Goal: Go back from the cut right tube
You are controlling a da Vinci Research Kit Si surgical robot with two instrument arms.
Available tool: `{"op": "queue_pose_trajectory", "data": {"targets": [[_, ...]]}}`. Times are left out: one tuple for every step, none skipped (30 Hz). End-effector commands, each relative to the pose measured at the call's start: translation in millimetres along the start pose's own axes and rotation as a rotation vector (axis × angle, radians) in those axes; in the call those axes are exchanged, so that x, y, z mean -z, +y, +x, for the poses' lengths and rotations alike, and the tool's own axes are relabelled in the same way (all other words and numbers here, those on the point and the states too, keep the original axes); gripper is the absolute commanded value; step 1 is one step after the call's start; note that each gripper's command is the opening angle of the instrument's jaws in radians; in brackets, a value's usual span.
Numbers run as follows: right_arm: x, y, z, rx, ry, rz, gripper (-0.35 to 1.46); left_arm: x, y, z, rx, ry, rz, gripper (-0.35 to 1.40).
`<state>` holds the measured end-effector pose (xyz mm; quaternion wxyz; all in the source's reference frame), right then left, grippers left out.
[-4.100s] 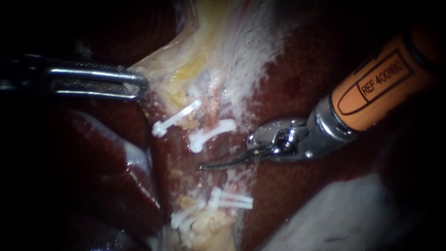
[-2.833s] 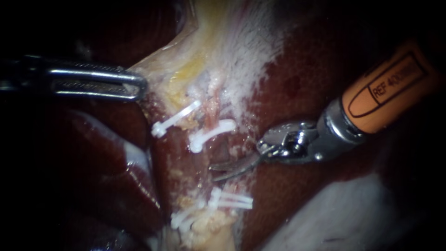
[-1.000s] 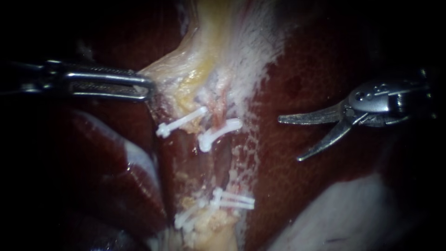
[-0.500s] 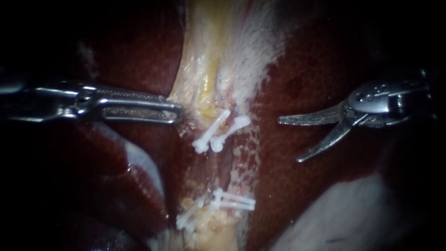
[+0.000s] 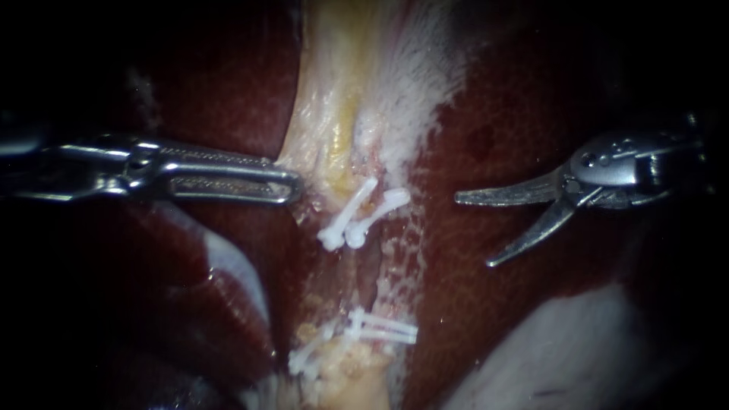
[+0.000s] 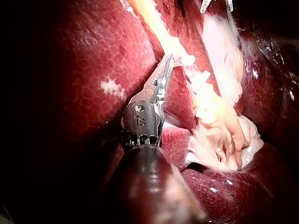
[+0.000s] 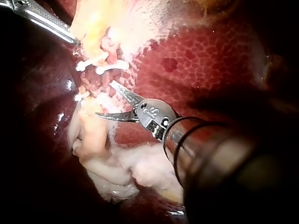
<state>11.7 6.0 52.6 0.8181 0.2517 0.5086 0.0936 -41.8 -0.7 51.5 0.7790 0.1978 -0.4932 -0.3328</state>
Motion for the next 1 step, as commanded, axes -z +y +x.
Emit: {"op": "queue_pose_trajectory", "data": {"targets": [[0.0, 0.0, 0.0, 0.0, 0.0, 0.0, 1.36, 0.0, 0.0, 0.0, 0.0, 0.0, 0.0, -0.35]]}}
